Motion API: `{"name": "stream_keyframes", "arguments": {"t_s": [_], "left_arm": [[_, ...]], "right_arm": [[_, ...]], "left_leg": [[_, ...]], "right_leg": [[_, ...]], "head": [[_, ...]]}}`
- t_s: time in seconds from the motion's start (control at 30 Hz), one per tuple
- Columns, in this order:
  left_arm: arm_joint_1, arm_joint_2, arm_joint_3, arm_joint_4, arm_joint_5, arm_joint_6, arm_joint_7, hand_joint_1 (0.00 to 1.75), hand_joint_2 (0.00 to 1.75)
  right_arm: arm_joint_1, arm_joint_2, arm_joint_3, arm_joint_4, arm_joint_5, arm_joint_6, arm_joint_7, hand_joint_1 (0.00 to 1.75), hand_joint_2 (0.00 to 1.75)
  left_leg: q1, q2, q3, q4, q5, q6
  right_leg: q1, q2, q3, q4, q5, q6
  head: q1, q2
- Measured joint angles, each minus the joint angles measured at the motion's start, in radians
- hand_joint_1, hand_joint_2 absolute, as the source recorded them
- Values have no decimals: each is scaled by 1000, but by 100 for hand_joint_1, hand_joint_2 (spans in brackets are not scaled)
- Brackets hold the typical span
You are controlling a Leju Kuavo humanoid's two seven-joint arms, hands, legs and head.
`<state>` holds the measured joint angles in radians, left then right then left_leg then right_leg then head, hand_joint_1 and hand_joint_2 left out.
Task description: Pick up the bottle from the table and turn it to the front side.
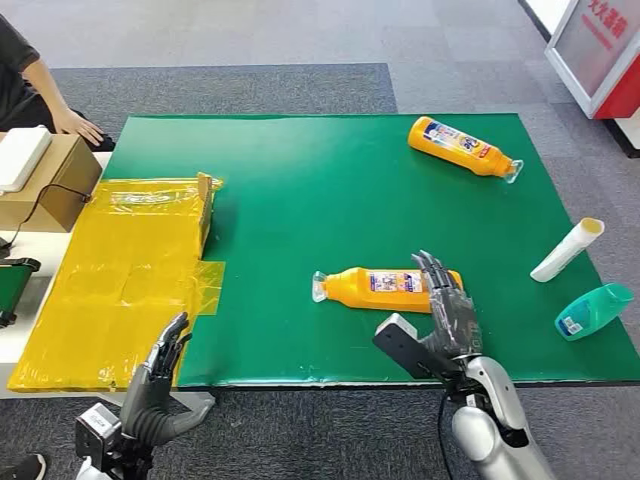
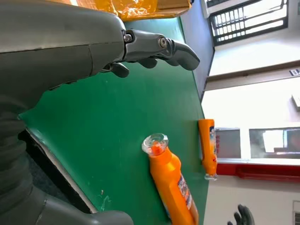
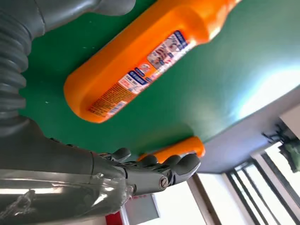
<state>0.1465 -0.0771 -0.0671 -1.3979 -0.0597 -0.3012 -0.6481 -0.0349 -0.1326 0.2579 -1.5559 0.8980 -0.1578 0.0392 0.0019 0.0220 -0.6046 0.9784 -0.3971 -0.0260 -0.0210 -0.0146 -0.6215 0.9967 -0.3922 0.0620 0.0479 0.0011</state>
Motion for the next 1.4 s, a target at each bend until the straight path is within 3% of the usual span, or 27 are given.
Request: {"name": "stream_keyframes", "arguments": {"t_s": [0.33, 0.73, 1.4], "left_arm": [[-39, 1, 0, 50, -11, -18, -8, 0, 175], [-66, 1, -6, 95, -22, -22, -13, 0, 175], [-64, 2, -4, 119, -31, -14, -16, 0, 175]], "right_arm": [[-198, -22, 12, 291, -36, 192, 51, 0, 175], [-407, -20, 85, 578, -25, 225, 56, 0, 175], [-483, -25, 170, 630, -13, 288, 68, 0, 175]], "left_leg": [[0, 0, 0, 0, 1, 0], [0, 0, 0, 0, 2, 2], [0, 0, 0, 0, 3, 2]], "right_leg": [[0, 0, 0, 0, 1, 0], [0, -1, 1, 0, 2, 0], [0, -1, 1, 0, 2, 0]], "head": [[0, 0], [0, 0], [0, 0]]}}
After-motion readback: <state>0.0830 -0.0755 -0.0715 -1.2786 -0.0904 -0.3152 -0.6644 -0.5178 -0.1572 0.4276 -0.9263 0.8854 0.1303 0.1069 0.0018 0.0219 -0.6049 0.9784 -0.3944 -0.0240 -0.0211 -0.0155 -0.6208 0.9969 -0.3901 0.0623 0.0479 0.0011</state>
